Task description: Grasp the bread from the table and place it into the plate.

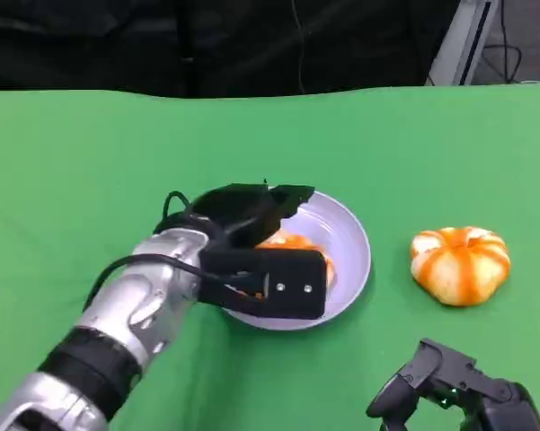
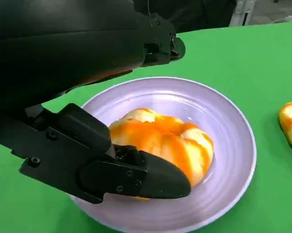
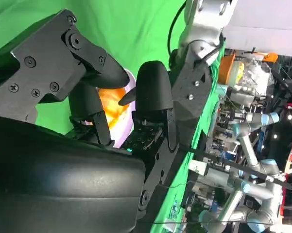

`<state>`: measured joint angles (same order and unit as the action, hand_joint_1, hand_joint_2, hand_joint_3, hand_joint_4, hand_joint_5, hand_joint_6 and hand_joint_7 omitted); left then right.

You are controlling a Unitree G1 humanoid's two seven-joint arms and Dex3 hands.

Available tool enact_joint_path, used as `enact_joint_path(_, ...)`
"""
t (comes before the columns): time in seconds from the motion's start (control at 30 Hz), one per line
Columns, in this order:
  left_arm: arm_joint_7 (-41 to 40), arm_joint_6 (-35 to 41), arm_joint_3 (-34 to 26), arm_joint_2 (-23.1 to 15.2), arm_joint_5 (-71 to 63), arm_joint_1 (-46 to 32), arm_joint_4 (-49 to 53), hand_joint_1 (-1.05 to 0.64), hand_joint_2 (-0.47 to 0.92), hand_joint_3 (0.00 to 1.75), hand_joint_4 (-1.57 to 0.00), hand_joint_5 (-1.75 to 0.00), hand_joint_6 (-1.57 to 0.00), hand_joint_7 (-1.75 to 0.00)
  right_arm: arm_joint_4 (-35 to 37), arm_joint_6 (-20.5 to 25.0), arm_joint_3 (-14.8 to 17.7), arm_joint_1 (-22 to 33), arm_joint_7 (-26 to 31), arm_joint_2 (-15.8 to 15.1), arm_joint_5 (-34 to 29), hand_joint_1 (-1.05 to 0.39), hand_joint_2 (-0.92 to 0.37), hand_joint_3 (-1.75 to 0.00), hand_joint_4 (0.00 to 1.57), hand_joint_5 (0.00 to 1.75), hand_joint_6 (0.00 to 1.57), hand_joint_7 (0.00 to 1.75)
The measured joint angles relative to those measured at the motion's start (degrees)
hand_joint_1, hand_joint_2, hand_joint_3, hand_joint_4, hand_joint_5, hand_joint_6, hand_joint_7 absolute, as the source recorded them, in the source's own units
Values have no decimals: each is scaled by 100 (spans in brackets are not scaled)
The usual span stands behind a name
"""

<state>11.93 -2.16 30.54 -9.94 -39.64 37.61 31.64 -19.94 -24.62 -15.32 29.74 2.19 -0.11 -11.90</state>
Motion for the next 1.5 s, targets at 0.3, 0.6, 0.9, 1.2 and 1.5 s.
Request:
enact_joint_path(0.3, 528, 178, -995, -654, 1013, -1246, -2169, -54, 92, 33, -21, -12, -20, -9, -53, 102, -18, -10, -1, 17, 2, -10, -38, -125, 70, 160, 78, 130)
enact_joint_path(0.6, 548, 195, -2580, -503, 3135, -3036, -3959, -32, 92, 31, -53, -64, -61, -15, -69, 123, -68, -39, 7, 31, -7, -10, -36, -128, 71, 160, 78, 129)
enact_joint_path(0.9, 454, 69, -3445, -106, 4492, -4768, -4949, -15, 75, 80, -58, -149, -55, -128, -83, 155, -128, -16, 12, 25, -4, -10, -37, -128, 71, 160, 78, 129)
enact_joint_path(1.2, 325, -495, -3655, 306, 4965, -5893, -5347, 6, 49, 132, -81, -174, -75, -161, -104, 176, 35, -24, -27, -35, 128, -11, -37, -126, 71, 160, 79, 129)
enact_joint_path(1.5, 210, -875, -3485, 395, 4710, -5983, -5145, 1, 51, 116, -83, -175, -70, -172, -87, 144, 243, -25, -120, -122, 248, -11, -37, -125, 70, 159, 77, 131)
